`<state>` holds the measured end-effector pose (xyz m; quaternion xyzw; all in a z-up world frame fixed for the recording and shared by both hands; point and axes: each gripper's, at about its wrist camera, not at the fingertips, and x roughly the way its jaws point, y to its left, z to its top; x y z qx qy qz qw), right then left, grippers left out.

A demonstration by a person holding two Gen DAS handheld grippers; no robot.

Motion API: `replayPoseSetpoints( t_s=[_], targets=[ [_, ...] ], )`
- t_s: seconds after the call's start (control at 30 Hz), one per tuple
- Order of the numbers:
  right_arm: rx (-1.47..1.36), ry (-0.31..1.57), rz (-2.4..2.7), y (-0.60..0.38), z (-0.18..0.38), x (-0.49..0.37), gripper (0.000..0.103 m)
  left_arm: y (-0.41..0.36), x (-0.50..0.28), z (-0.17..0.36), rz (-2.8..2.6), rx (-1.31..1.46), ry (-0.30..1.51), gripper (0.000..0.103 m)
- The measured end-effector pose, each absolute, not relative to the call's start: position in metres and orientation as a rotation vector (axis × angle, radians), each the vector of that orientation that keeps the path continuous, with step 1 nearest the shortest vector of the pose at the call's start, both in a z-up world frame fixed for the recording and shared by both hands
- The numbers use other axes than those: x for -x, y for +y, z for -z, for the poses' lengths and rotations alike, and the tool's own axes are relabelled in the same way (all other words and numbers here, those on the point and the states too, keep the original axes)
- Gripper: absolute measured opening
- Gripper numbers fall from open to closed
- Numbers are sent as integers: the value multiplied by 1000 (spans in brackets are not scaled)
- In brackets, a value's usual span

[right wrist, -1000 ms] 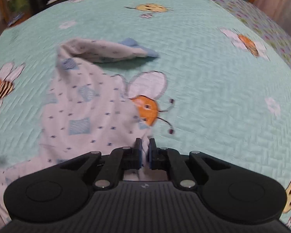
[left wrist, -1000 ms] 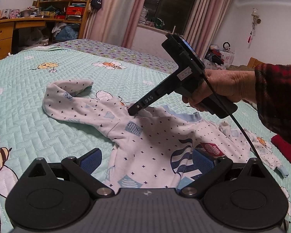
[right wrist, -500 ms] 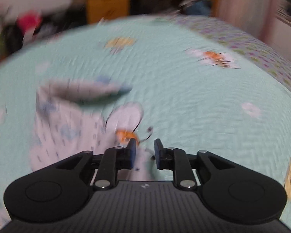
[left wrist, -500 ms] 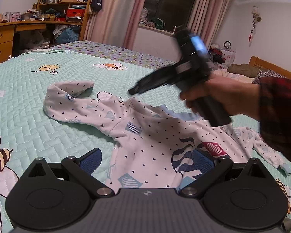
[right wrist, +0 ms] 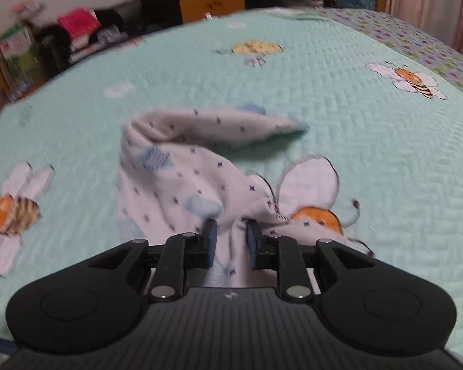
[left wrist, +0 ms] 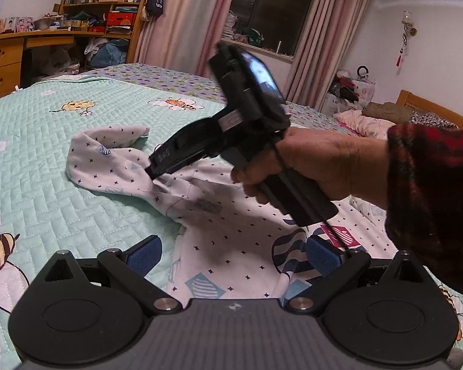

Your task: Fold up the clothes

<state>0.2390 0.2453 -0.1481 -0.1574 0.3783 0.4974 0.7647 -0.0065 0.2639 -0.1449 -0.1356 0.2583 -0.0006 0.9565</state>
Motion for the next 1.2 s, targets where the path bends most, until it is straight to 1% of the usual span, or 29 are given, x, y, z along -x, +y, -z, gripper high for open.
replayPoseSetpoints(
  t_s=[0.07,0.1,0.27,0.4,0.43,0.5,0.53,0.57,0.6,0.73,0.83,0.9,0.97,1.0,1.07,1.2],
  targets=[
    [272,820,-1108,233,141,-242,25,266,7,144,0,286,522,100],
    [223,812,-1112,222,134,-243,27,267,8,144,0,293,519,100],
    [40,767,-1025,165,102,-240,28,268,8,144,-1,306,516,100],
    [-129,889,-1080,155,122,-243,28,265,8,144,-3,287,516,100],
    [-119,923,-1118,164,130,-241,28,264,8,144,-5,282,516,100],
    [22,986,-1143,191,148,-231,33,263,7,145,-8,273,515,100],
    [111,1011,-1122,206,158,-227,33,262,7,145,-10,269,515,100],
    [136,971,-1131,212,158,-222,34,261,7,145,-11,264,514,100],
    [136,970,-1142,217,154,-221,39,261,7,145,-13,260,514,100],
    [97,926,-1212,216,129,-211,40,265,7,145,-6,282,516,100],
    [66,870,-1235,203,116,-201,43,269,7,145,-10,299,518,100],
    [68,878,-1172,203,120,-206,54,271,7,145,-16,306,520,100],
    [131,916,-1102,213,137,-209,55,267,7,146,-22,284,524,100],
    [160,924,-1094,219,146,-208,59,265,7,146,-25,273,526,100],
    [192,932,-1112,230,152,-205,63,261,7,146,-30,250,530,100],
    [164,894,-1207,236,135,-199,63,254,8,146,-26,221,518,100]
  ],
)
